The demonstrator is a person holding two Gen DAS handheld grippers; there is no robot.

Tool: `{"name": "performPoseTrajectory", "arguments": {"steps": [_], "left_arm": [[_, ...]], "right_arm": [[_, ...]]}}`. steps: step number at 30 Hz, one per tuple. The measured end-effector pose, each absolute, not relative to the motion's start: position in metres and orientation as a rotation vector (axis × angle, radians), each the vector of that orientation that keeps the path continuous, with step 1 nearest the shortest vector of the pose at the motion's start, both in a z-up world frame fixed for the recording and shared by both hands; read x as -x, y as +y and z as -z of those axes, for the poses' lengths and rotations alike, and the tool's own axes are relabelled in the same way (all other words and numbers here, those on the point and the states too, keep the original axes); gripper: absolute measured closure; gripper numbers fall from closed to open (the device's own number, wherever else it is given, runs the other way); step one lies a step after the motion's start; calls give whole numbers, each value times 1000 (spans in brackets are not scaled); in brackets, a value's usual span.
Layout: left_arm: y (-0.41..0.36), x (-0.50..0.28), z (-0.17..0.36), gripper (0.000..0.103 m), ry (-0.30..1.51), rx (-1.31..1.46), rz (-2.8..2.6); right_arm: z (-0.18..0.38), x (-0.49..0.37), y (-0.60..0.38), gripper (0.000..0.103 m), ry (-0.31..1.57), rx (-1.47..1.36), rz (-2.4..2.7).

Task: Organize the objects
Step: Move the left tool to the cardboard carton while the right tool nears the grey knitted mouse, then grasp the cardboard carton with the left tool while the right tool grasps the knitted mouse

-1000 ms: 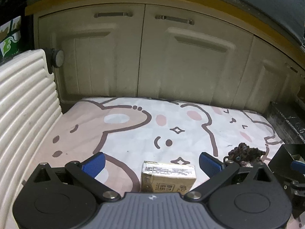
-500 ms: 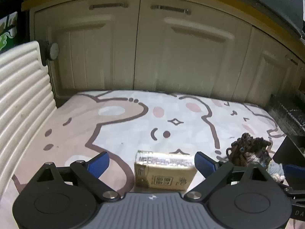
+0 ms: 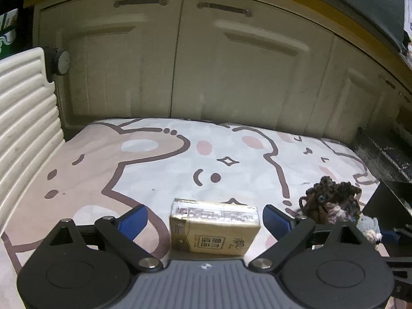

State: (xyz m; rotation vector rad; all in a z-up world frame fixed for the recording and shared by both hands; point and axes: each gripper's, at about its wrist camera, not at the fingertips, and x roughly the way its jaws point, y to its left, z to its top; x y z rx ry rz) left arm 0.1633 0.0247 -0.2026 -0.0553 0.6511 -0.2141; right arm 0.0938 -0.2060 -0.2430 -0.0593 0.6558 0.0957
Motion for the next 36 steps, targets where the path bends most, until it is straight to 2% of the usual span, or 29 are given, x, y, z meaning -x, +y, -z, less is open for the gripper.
{"name": "performPoseTrajectory", "arguments": {"steps": [6, 16, 25, 36], "left_arm": [[22, -167, 209, 9, 678, 44, 221], [7, -167, 219, 28, 687, -80, 237], [2, -161, 212, 30, 660, -115, 276], [-6, -150, 171, 30, 595, -101, 303]], "right_arm": [[242, -92, -208, 50, 658, 47, -103], [240, -93, -209, 50, 666, 49, -104], [234, -91, -211, 53, 653, 34, -98], [197, -89, -216, 53, 578, 18, -82]]}}
